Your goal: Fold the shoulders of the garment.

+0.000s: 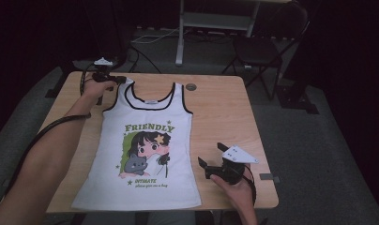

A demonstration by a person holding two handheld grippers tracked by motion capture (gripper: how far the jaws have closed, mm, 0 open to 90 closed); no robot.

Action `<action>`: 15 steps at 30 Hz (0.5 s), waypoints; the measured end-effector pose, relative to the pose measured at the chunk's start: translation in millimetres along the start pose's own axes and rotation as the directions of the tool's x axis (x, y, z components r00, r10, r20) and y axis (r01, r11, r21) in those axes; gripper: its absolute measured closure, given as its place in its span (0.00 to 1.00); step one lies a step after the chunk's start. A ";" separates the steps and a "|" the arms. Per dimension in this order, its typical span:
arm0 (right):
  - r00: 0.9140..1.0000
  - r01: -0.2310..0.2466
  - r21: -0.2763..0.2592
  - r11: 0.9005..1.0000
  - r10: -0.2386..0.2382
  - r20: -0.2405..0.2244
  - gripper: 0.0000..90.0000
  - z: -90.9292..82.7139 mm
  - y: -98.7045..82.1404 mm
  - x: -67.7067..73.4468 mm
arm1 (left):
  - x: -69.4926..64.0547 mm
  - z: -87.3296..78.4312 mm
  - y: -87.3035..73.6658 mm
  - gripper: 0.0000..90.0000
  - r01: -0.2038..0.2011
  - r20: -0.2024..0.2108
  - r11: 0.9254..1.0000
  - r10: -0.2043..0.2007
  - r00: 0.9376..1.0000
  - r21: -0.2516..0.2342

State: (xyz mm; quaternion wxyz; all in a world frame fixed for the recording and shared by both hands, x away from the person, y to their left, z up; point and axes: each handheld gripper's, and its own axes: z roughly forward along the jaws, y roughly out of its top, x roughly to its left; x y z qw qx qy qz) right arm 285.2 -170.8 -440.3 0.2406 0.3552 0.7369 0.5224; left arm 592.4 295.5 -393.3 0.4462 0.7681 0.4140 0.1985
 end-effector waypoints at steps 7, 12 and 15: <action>1.000 0.002 -0.003 1.000 -0.002 -0.001 0.11 -0.4 -0.1 -0.1 | -18.2 -15.6 -1.8 0.96 -0.002 0.030 1.000 0.003 1.000 -0.021; 1.000 0.006 -0.001 1.000 -0.006 -0.001 0.11 -0.2 -0.1 0.3 | -33.7 -29.7 -6.2 0.96 -0.022 0.052 0.999 0.024 0.998 -0.032; 1.000 0.006 0.000 1.000 -0.006 -0.001 0.11 -0.4 -0.1 0.7 | -42.9 -37.2 -10.2 0.96 -0.042 0.064 0.999 0.043 0.997 -0.029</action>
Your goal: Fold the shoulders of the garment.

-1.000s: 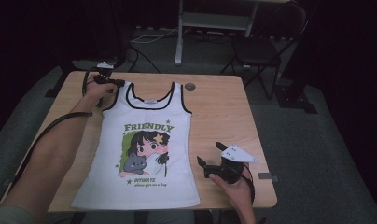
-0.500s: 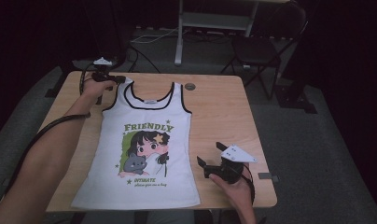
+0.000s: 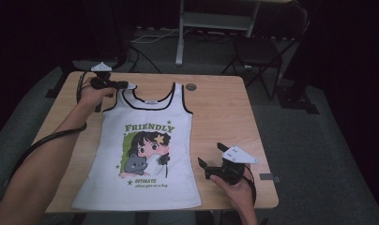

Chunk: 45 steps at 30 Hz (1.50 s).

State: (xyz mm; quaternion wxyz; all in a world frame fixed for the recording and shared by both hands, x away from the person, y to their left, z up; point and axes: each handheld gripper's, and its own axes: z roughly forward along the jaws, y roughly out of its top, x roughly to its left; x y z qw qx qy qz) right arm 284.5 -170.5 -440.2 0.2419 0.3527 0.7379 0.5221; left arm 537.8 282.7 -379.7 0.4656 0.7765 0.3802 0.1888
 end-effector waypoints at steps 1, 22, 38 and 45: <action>1.000 0.000 -0.001 1.000 0.000 0.000 0.11 0.0 0.0 0.0 | -3.1 -2.6 -1.3 0.96 0.004 0.007 1.000 -0.004 1.000 -0.002; 1.000 0.012 0.010 1.000 -0.012 0.000 0.11 0.8 0.2 1.7 | -61.7 -26.0 -46.7 0.96 -0.172 0.118 0.978 0.158 0.980 0.119; 1.000 0.020 0.019 1.000 -0.020 0.002 0.11 1.5 0.6 3.3 | -73.8 -44.5 -65.4 0.96 -0.203 0.152 0.971 0.184 0.971 0.126; 1.000 0.022 0.018 1.000 -0.022 0.001 0.11 1.5 0.5 2.9 | -79.4 -55.6 -65.5 0.96 -0.202 0.170 0.976 0.185 0.968 0.087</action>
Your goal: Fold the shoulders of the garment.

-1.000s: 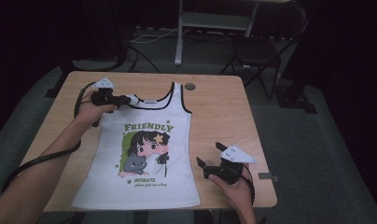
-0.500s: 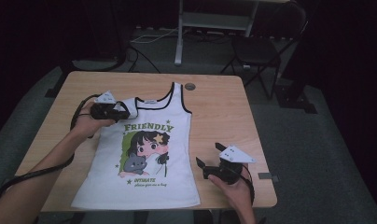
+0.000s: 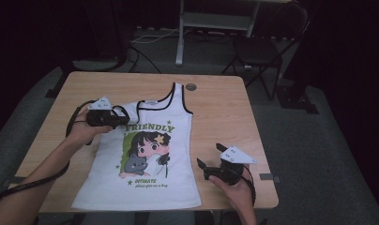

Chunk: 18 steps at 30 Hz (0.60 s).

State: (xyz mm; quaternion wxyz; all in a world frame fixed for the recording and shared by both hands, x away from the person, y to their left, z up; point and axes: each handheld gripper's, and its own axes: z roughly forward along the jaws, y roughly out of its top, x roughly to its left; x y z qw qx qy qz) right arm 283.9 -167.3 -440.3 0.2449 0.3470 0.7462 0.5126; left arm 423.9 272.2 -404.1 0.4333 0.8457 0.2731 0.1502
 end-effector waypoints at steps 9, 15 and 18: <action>1.000 0.001 0.001 1.000 -0.001 0.000 0.11 0.1 0.1 0.2 | -8.9 -9.8 -11.0 0.96 -0.016 0.005 1.000 0.016 1.000 -0.008; 1.000 0.003 0.001 1.000 -0.003 0.000 0.11 0.2 0.1 0.4 | -16.0 -14.9 -16.1 0.96 -0.023 0.000 0.999 0.023 1.000 -0.027; 1.000 0.004 0.001 1.000 -0.004 0.001 0.11 0.3 0.1 0.5 | -20.5 -16.9 -17.9 0.96 -0.032 0.000 0.999 0.032 0.999 -0.031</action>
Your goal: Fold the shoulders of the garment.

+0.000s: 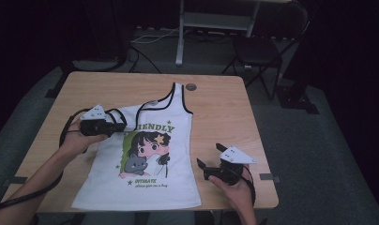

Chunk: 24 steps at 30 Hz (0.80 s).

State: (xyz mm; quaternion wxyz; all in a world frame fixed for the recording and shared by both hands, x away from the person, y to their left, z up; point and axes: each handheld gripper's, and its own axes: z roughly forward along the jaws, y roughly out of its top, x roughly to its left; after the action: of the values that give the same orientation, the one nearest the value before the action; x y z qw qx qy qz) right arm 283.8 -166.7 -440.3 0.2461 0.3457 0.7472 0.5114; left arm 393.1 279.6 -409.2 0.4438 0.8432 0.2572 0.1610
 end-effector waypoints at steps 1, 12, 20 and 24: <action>1.000 0.000 0.000 1.000 0.000 0.000 0.11 0.0 0.0 0.0 | -1.4 -0.6 -0.7 0.96 0.000 0.000 1.000 0.000 1.000 -0.006; 1.000 0.002 0.000 1.000 -0.002 -0.001 0.11 0.0 0.0 0.1 | -13.0 -8.1 -8.7 0.96 0.013 0.014 1.000 -0.012 1.000 -0.028; 1.000 0.006 0.003 1.000 -0.006 -0.002 0.11 0.3 0.1 0.4 | -20.1 -15.6 -13.9 0.96 0.007 0.018 0.999 -0.007 1.000 -0.037; 1.000 0.003 0.002 1.000 -0.003 0.000 0.11 0.3 0.1 0.4 | -23.2 -17.2 -14.8 0.96 0.007 0.017 0.999 -0.007 1.000 -0.040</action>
State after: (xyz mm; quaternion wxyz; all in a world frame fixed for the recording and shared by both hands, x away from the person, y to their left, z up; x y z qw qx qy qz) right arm 283.7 -166.2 -440.3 0.2464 0.3447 0.7483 0.5104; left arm 361.3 284.6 -413.0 0.4634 0.8346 0.2531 0.1572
